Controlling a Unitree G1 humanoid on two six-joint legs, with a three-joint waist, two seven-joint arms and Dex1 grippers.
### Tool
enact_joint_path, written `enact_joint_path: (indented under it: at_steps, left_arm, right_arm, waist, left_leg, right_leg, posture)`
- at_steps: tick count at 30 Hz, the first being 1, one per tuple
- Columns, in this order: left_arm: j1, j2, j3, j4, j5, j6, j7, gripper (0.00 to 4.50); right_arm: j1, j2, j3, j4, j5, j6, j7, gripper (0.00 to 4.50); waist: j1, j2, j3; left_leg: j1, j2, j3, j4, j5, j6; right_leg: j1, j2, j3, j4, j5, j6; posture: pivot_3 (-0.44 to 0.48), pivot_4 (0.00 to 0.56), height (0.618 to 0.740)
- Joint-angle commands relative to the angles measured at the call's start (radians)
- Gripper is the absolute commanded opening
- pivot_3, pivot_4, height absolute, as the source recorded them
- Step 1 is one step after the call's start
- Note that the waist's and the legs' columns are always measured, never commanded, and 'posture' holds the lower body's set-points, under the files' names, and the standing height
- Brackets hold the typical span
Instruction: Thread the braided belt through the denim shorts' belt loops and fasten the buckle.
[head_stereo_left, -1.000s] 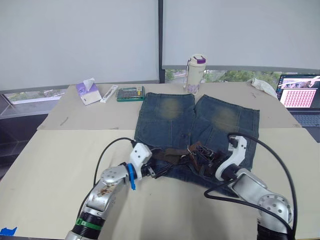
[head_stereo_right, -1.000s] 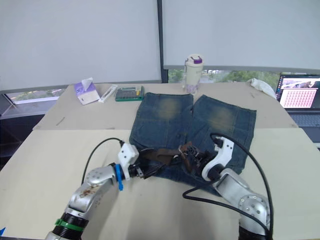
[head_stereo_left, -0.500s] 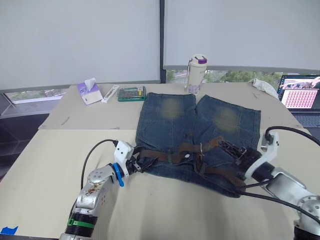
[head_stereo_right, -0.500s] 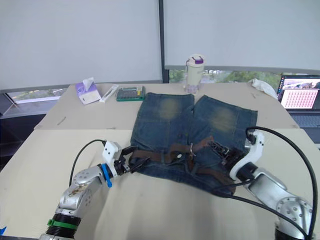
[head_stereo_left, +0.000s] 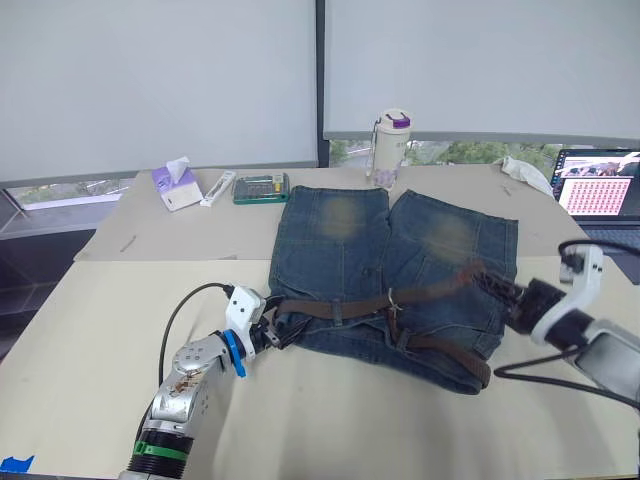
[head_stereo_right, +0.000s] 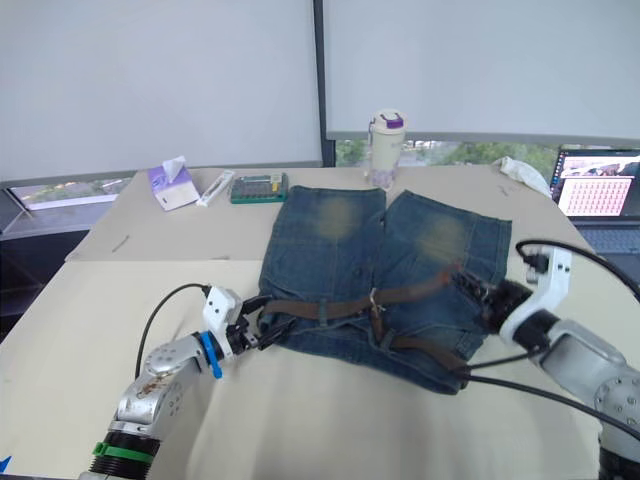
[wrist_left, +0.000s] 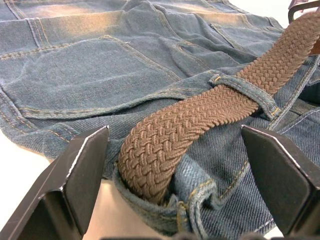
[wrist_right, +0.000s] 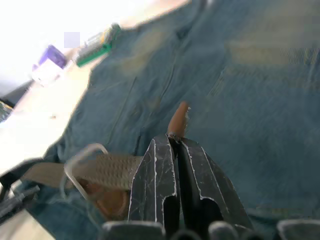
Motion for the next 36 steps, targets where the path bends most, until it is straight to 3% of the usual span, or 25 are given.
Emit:
enact_joint_path:
  at_steps: [1, 4, 8, 15, 18, 23, 29, 36]
  left_arm:
    - [-0.024, -0.002, 0.037, -0.044, -0.036, -0.023, -0.002, 4.44]
    - [-0.015, 0.003, 0.044, -0.135, -0.086, 0.040, -0.004, 4.44]
    - [0.022, 0.084, 0.046, -0.226, -0.059, 0.114, 0.005, 4.44]
    - [-0.118, 0.099, 0.112, -0.195, -0.121, 0.075, -0.019, 4.44]
    - [-0.173, 0.059, 0.048, -0.226, -0.095, 0.041, -0.020, 4.44]
    - [-0.226, -0.038, -0.058, -0.197, 0.022, 0.026, 0.090, 4.44]
    - [-0.249, -0.093, -0.102, -0.115, 0.082, 0.019, 0.139, 4.44]
    - [-0.288, -0.132, -0.080, -0.065, 0.053, 0.010, 0.135, 4.44]
  right_arm:
    - [-0.088, 0.018, -0.006, -0.039, 0.124, -0.040, -0.045, 0.00]
    - [-0.175, 0.062, 0.074, -0.062, 0.187, -0.047, -0.107, 0.00]
    - [-0.294, 0.153, 0.207, -0.061, 0.193, -0.057, -0.200, 0.00]
    - [-0.378, 0.312, 0.353, 0.009, 0.120, -0.080, -0.284, 0.00]
    - [-0.399, 0.381, 0.383, 0.036, 0.086, -0.094, -0.310, 0.00]
    - [-0.413, 0.432, 0.395, 0.043, 0.061, -0.095, -0.338, 0.00]
    - [-0.411, 0.464, 0.387, 0.031, 0.038, -0.100, -0.372, 0.00]
    - [-0.390, 0.471, 0.387, 0.003, 0.026, -0.090, -0.385, 0.00]
  waist:
    - [0.001, 0.000, 0.000]
    - [0.002, -0.001, 0.000]
    - [-0.002, 0.000, 0.000]
    - [0.007, 0.000, 0.000]
    - [0.007, 0.001, 0.000]
    - [0.002, 0.001, 0.000]
    - [-0.005, 0.002, -0.001]
    - [-0.002, 0.002, -0.001]
  left_leg:
    - [0.000, 0.000, 0.000, 0.000, 0.000, 0.000]
    - [0.000, 0.001, -0.001, 0.000, 0.000, 0.000]
    - [0.001, 0.001, -0.004, 0.000, 0.000, 0.000]
    - [0.000, 0.000, -0.008, 0.001, 0.000, 0.000]
    - [0.000, -0.001, -0.008, 0.002, 0.000, 0.000]
    - [0.000, -0.001, -0.008, 0.001, 0.000, 0.000]
    - [-0.001, 0.000, -0.006, 0.000, 0.000, 0.000]
    - [-0.002, -0.001, -0.006, 0.001, 0.000, 0.000]
  right_leg:
    - [0.000, 0.000, 0.000, 0.000, 0.000, 0.000]
    - [0.000, 0.000, -0.001, 0.000, 0.000, 0.000]
    - [-0.002, 0.000, 0.001, 0.000, 0.000, 0.000]
    - [-0.005, 0.000, -0.001, 0.001, 0.001, -0.001]
    - [-0.005, -0.001, 0.000, 0.001, 0.001, -0.001]
    - [-0.006, -0.001, 0.001, 0.001, 0.002, -0.002]
    - [-0.010, 0.001, 0.002, 0.003, 0.002, -0.002]
    - [-0.011, 0.000, 0.002, 0.004, 0.002, -0.002]
  posture:
    - [0.000, 0.150, 0.740]
    - [0.000, 0.150, 0.740]
    - [0.000, 0.150, 0.740]
    - [0.000, 0.150, 0.740]
    - [0.000, 0.150, 0.740]
    - [0.000, 0.150, 0.740]
    - [0.000, 0.150, 0.740]
    - [0.000, 0.150, 0.740]
